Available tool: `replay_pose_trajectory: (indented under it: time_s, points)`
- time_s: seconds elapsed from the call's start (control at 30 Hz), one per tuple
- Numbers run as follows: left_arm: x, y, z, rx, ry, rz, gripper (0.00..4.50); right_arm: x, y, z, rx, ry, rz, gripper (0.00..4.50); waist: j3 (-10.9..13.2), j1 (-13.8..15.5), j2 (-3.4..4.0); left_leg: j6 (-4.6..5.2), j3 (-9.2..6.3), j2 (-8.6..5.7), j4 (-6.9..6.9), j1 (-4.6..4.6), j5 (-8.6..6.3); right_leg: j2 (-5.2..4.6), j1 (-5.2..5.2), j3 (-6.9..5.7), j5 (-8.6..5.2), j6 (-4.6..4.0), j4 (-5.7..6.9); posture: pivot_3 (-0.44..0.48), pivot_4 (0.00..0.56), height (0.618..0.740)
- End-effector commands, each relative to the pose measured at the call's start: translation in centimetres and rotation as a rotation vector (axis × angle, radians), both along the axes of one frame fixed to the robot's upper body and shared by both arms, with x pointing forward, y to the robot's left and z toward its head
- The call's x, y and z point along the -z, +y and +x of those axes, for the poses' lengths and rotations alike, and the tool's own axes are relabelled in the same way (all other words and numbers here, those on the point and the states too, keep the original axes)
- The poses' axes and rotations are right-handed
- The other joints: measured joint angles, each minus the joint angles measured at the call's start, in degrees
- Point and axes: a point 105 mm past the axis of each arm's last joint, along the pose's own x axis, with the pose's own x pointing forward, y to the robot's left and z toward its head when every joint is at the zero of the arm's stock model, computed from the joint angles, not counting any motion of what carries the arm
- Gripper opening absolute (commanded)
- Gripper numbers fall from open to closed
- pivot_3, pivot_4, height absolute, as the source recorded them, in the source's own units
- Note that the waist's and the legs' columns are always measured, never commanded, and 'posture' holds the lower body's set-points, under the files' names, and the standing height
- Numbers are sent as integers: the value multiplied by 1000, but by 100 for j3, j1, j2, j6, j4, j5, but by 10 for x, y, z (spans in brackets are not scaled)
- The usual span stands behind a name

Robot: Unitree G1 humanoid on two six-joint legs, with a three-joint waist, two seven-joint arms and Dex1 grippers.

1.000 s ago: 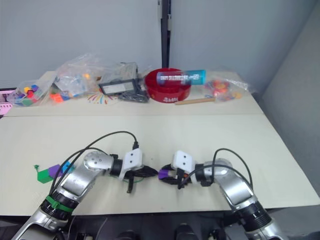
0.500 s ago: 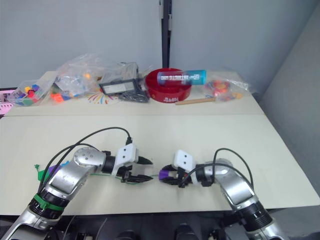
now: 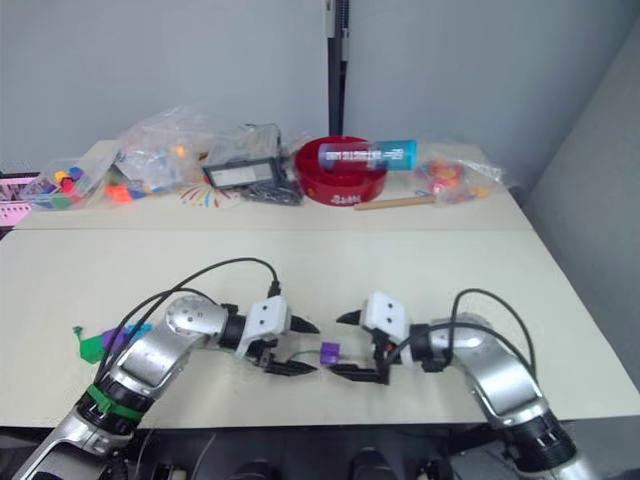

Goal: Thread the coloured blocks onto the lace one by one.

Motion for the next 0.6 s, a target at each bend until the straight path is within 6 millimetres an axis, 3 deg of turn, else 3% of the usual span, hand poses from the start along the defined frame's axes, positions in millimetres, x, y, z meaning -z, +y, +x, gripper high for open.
replay_pose_trajectory:
  time_s: [0.03, 0.4, 0.6]
  points:
    - [-1, -10, 2, 36, -38, -5, 3495, -9, -5, -4, 0, -29, 9, 4492, 0, -10, 0, 0, 0, 0, 0, -2, 0, 0, 0, 1, 1, 2, -3, 0, 150, 740]
    - [13, -22, 6, 58, -28, 19, 3495, 3, -5, 2, 57, -40, -21, 4492, 0, -32, 0, 0, 2, 0, 0, -2, 0, 1, -1, 4, 3, 2, -4, 0, 150, 740]
    - [12, -22, 11, 43, -48, 23, 1663, 6, -4, 4, 57, -40, -27, 4500, 0, -28, 0, 0, 2, 0, 0, -1, 0, 1, -1, 4, 4, 4, -4, 0, 150, 740]
